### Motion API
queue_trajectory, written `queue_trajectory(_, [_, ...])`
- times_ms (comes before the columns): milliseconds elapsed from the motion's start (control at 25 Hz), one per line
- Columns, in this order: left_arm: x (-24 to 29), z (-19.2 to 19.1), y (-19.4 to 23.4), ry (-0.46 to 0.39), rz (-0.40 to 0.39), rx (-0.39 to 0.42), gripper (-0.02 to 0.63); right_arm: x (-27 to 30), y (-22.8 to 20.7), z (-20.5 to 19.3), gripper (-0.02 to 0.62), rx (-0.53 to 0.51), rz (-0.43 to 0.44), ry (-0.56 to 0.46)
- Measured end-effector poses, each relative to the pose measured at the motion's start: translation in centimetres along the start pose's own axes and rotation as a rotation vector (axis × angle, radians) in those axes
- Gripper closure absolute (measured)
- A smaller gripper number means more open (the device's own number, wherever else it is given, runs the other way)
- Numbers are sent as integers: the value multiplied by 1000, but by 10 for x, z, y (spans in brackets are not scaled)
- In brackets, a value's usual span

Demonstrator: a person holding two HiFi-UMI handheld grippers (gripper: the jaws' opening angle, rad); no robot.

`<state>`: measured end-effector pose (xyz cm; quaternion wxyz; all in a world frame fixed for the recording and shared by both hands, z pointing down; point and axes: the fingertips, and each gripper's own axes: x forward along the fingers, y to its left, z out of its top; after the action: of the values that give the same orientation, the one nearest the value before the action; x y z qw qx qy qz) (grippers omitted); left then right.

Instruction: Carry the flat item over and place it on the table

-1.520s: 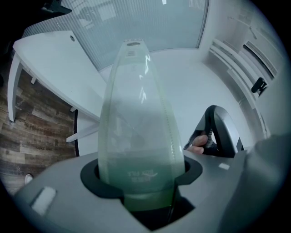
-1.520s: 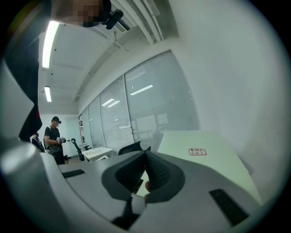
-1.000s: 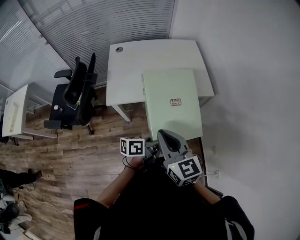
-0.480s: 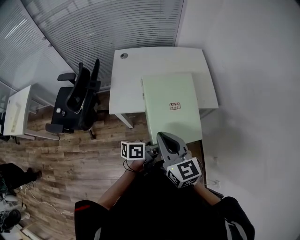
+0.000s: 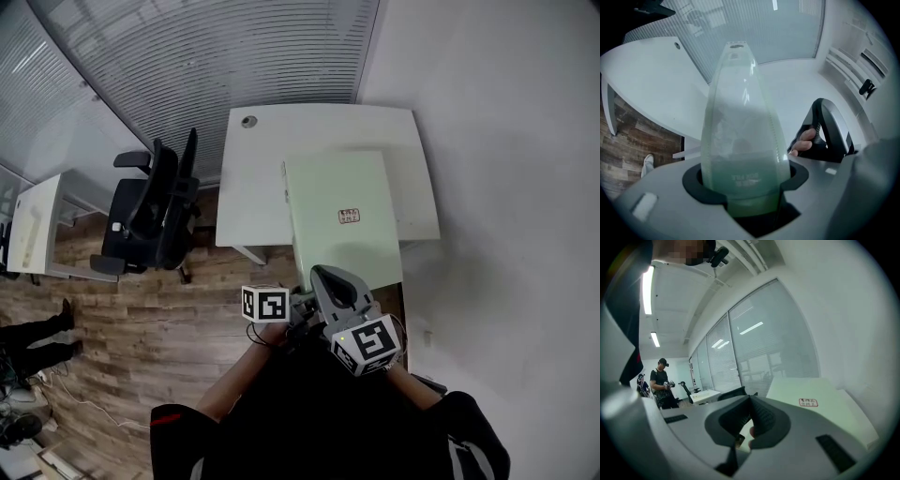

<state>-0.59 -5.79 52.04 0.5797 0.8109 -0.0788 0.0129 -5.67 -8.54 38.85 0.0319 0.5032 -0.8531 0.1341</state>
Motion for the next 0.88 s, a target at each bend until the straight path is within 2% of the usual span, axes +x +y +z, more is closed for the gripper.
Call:
queue_trajectory(240, [21, 19, 14, -18, 24, -27, 322, 16, -24, -5, 594, 14, 38, 9])
queue_trajectory(520, [46, 45, 23, -14, 36, -65, 322, 30, -66, 5, 594, 62, 30, 8])
queue_trajectory(880, [71, 90, 44, -56, 75, -86, 322, 47, -109, 22, 594, 47, 33, -10])
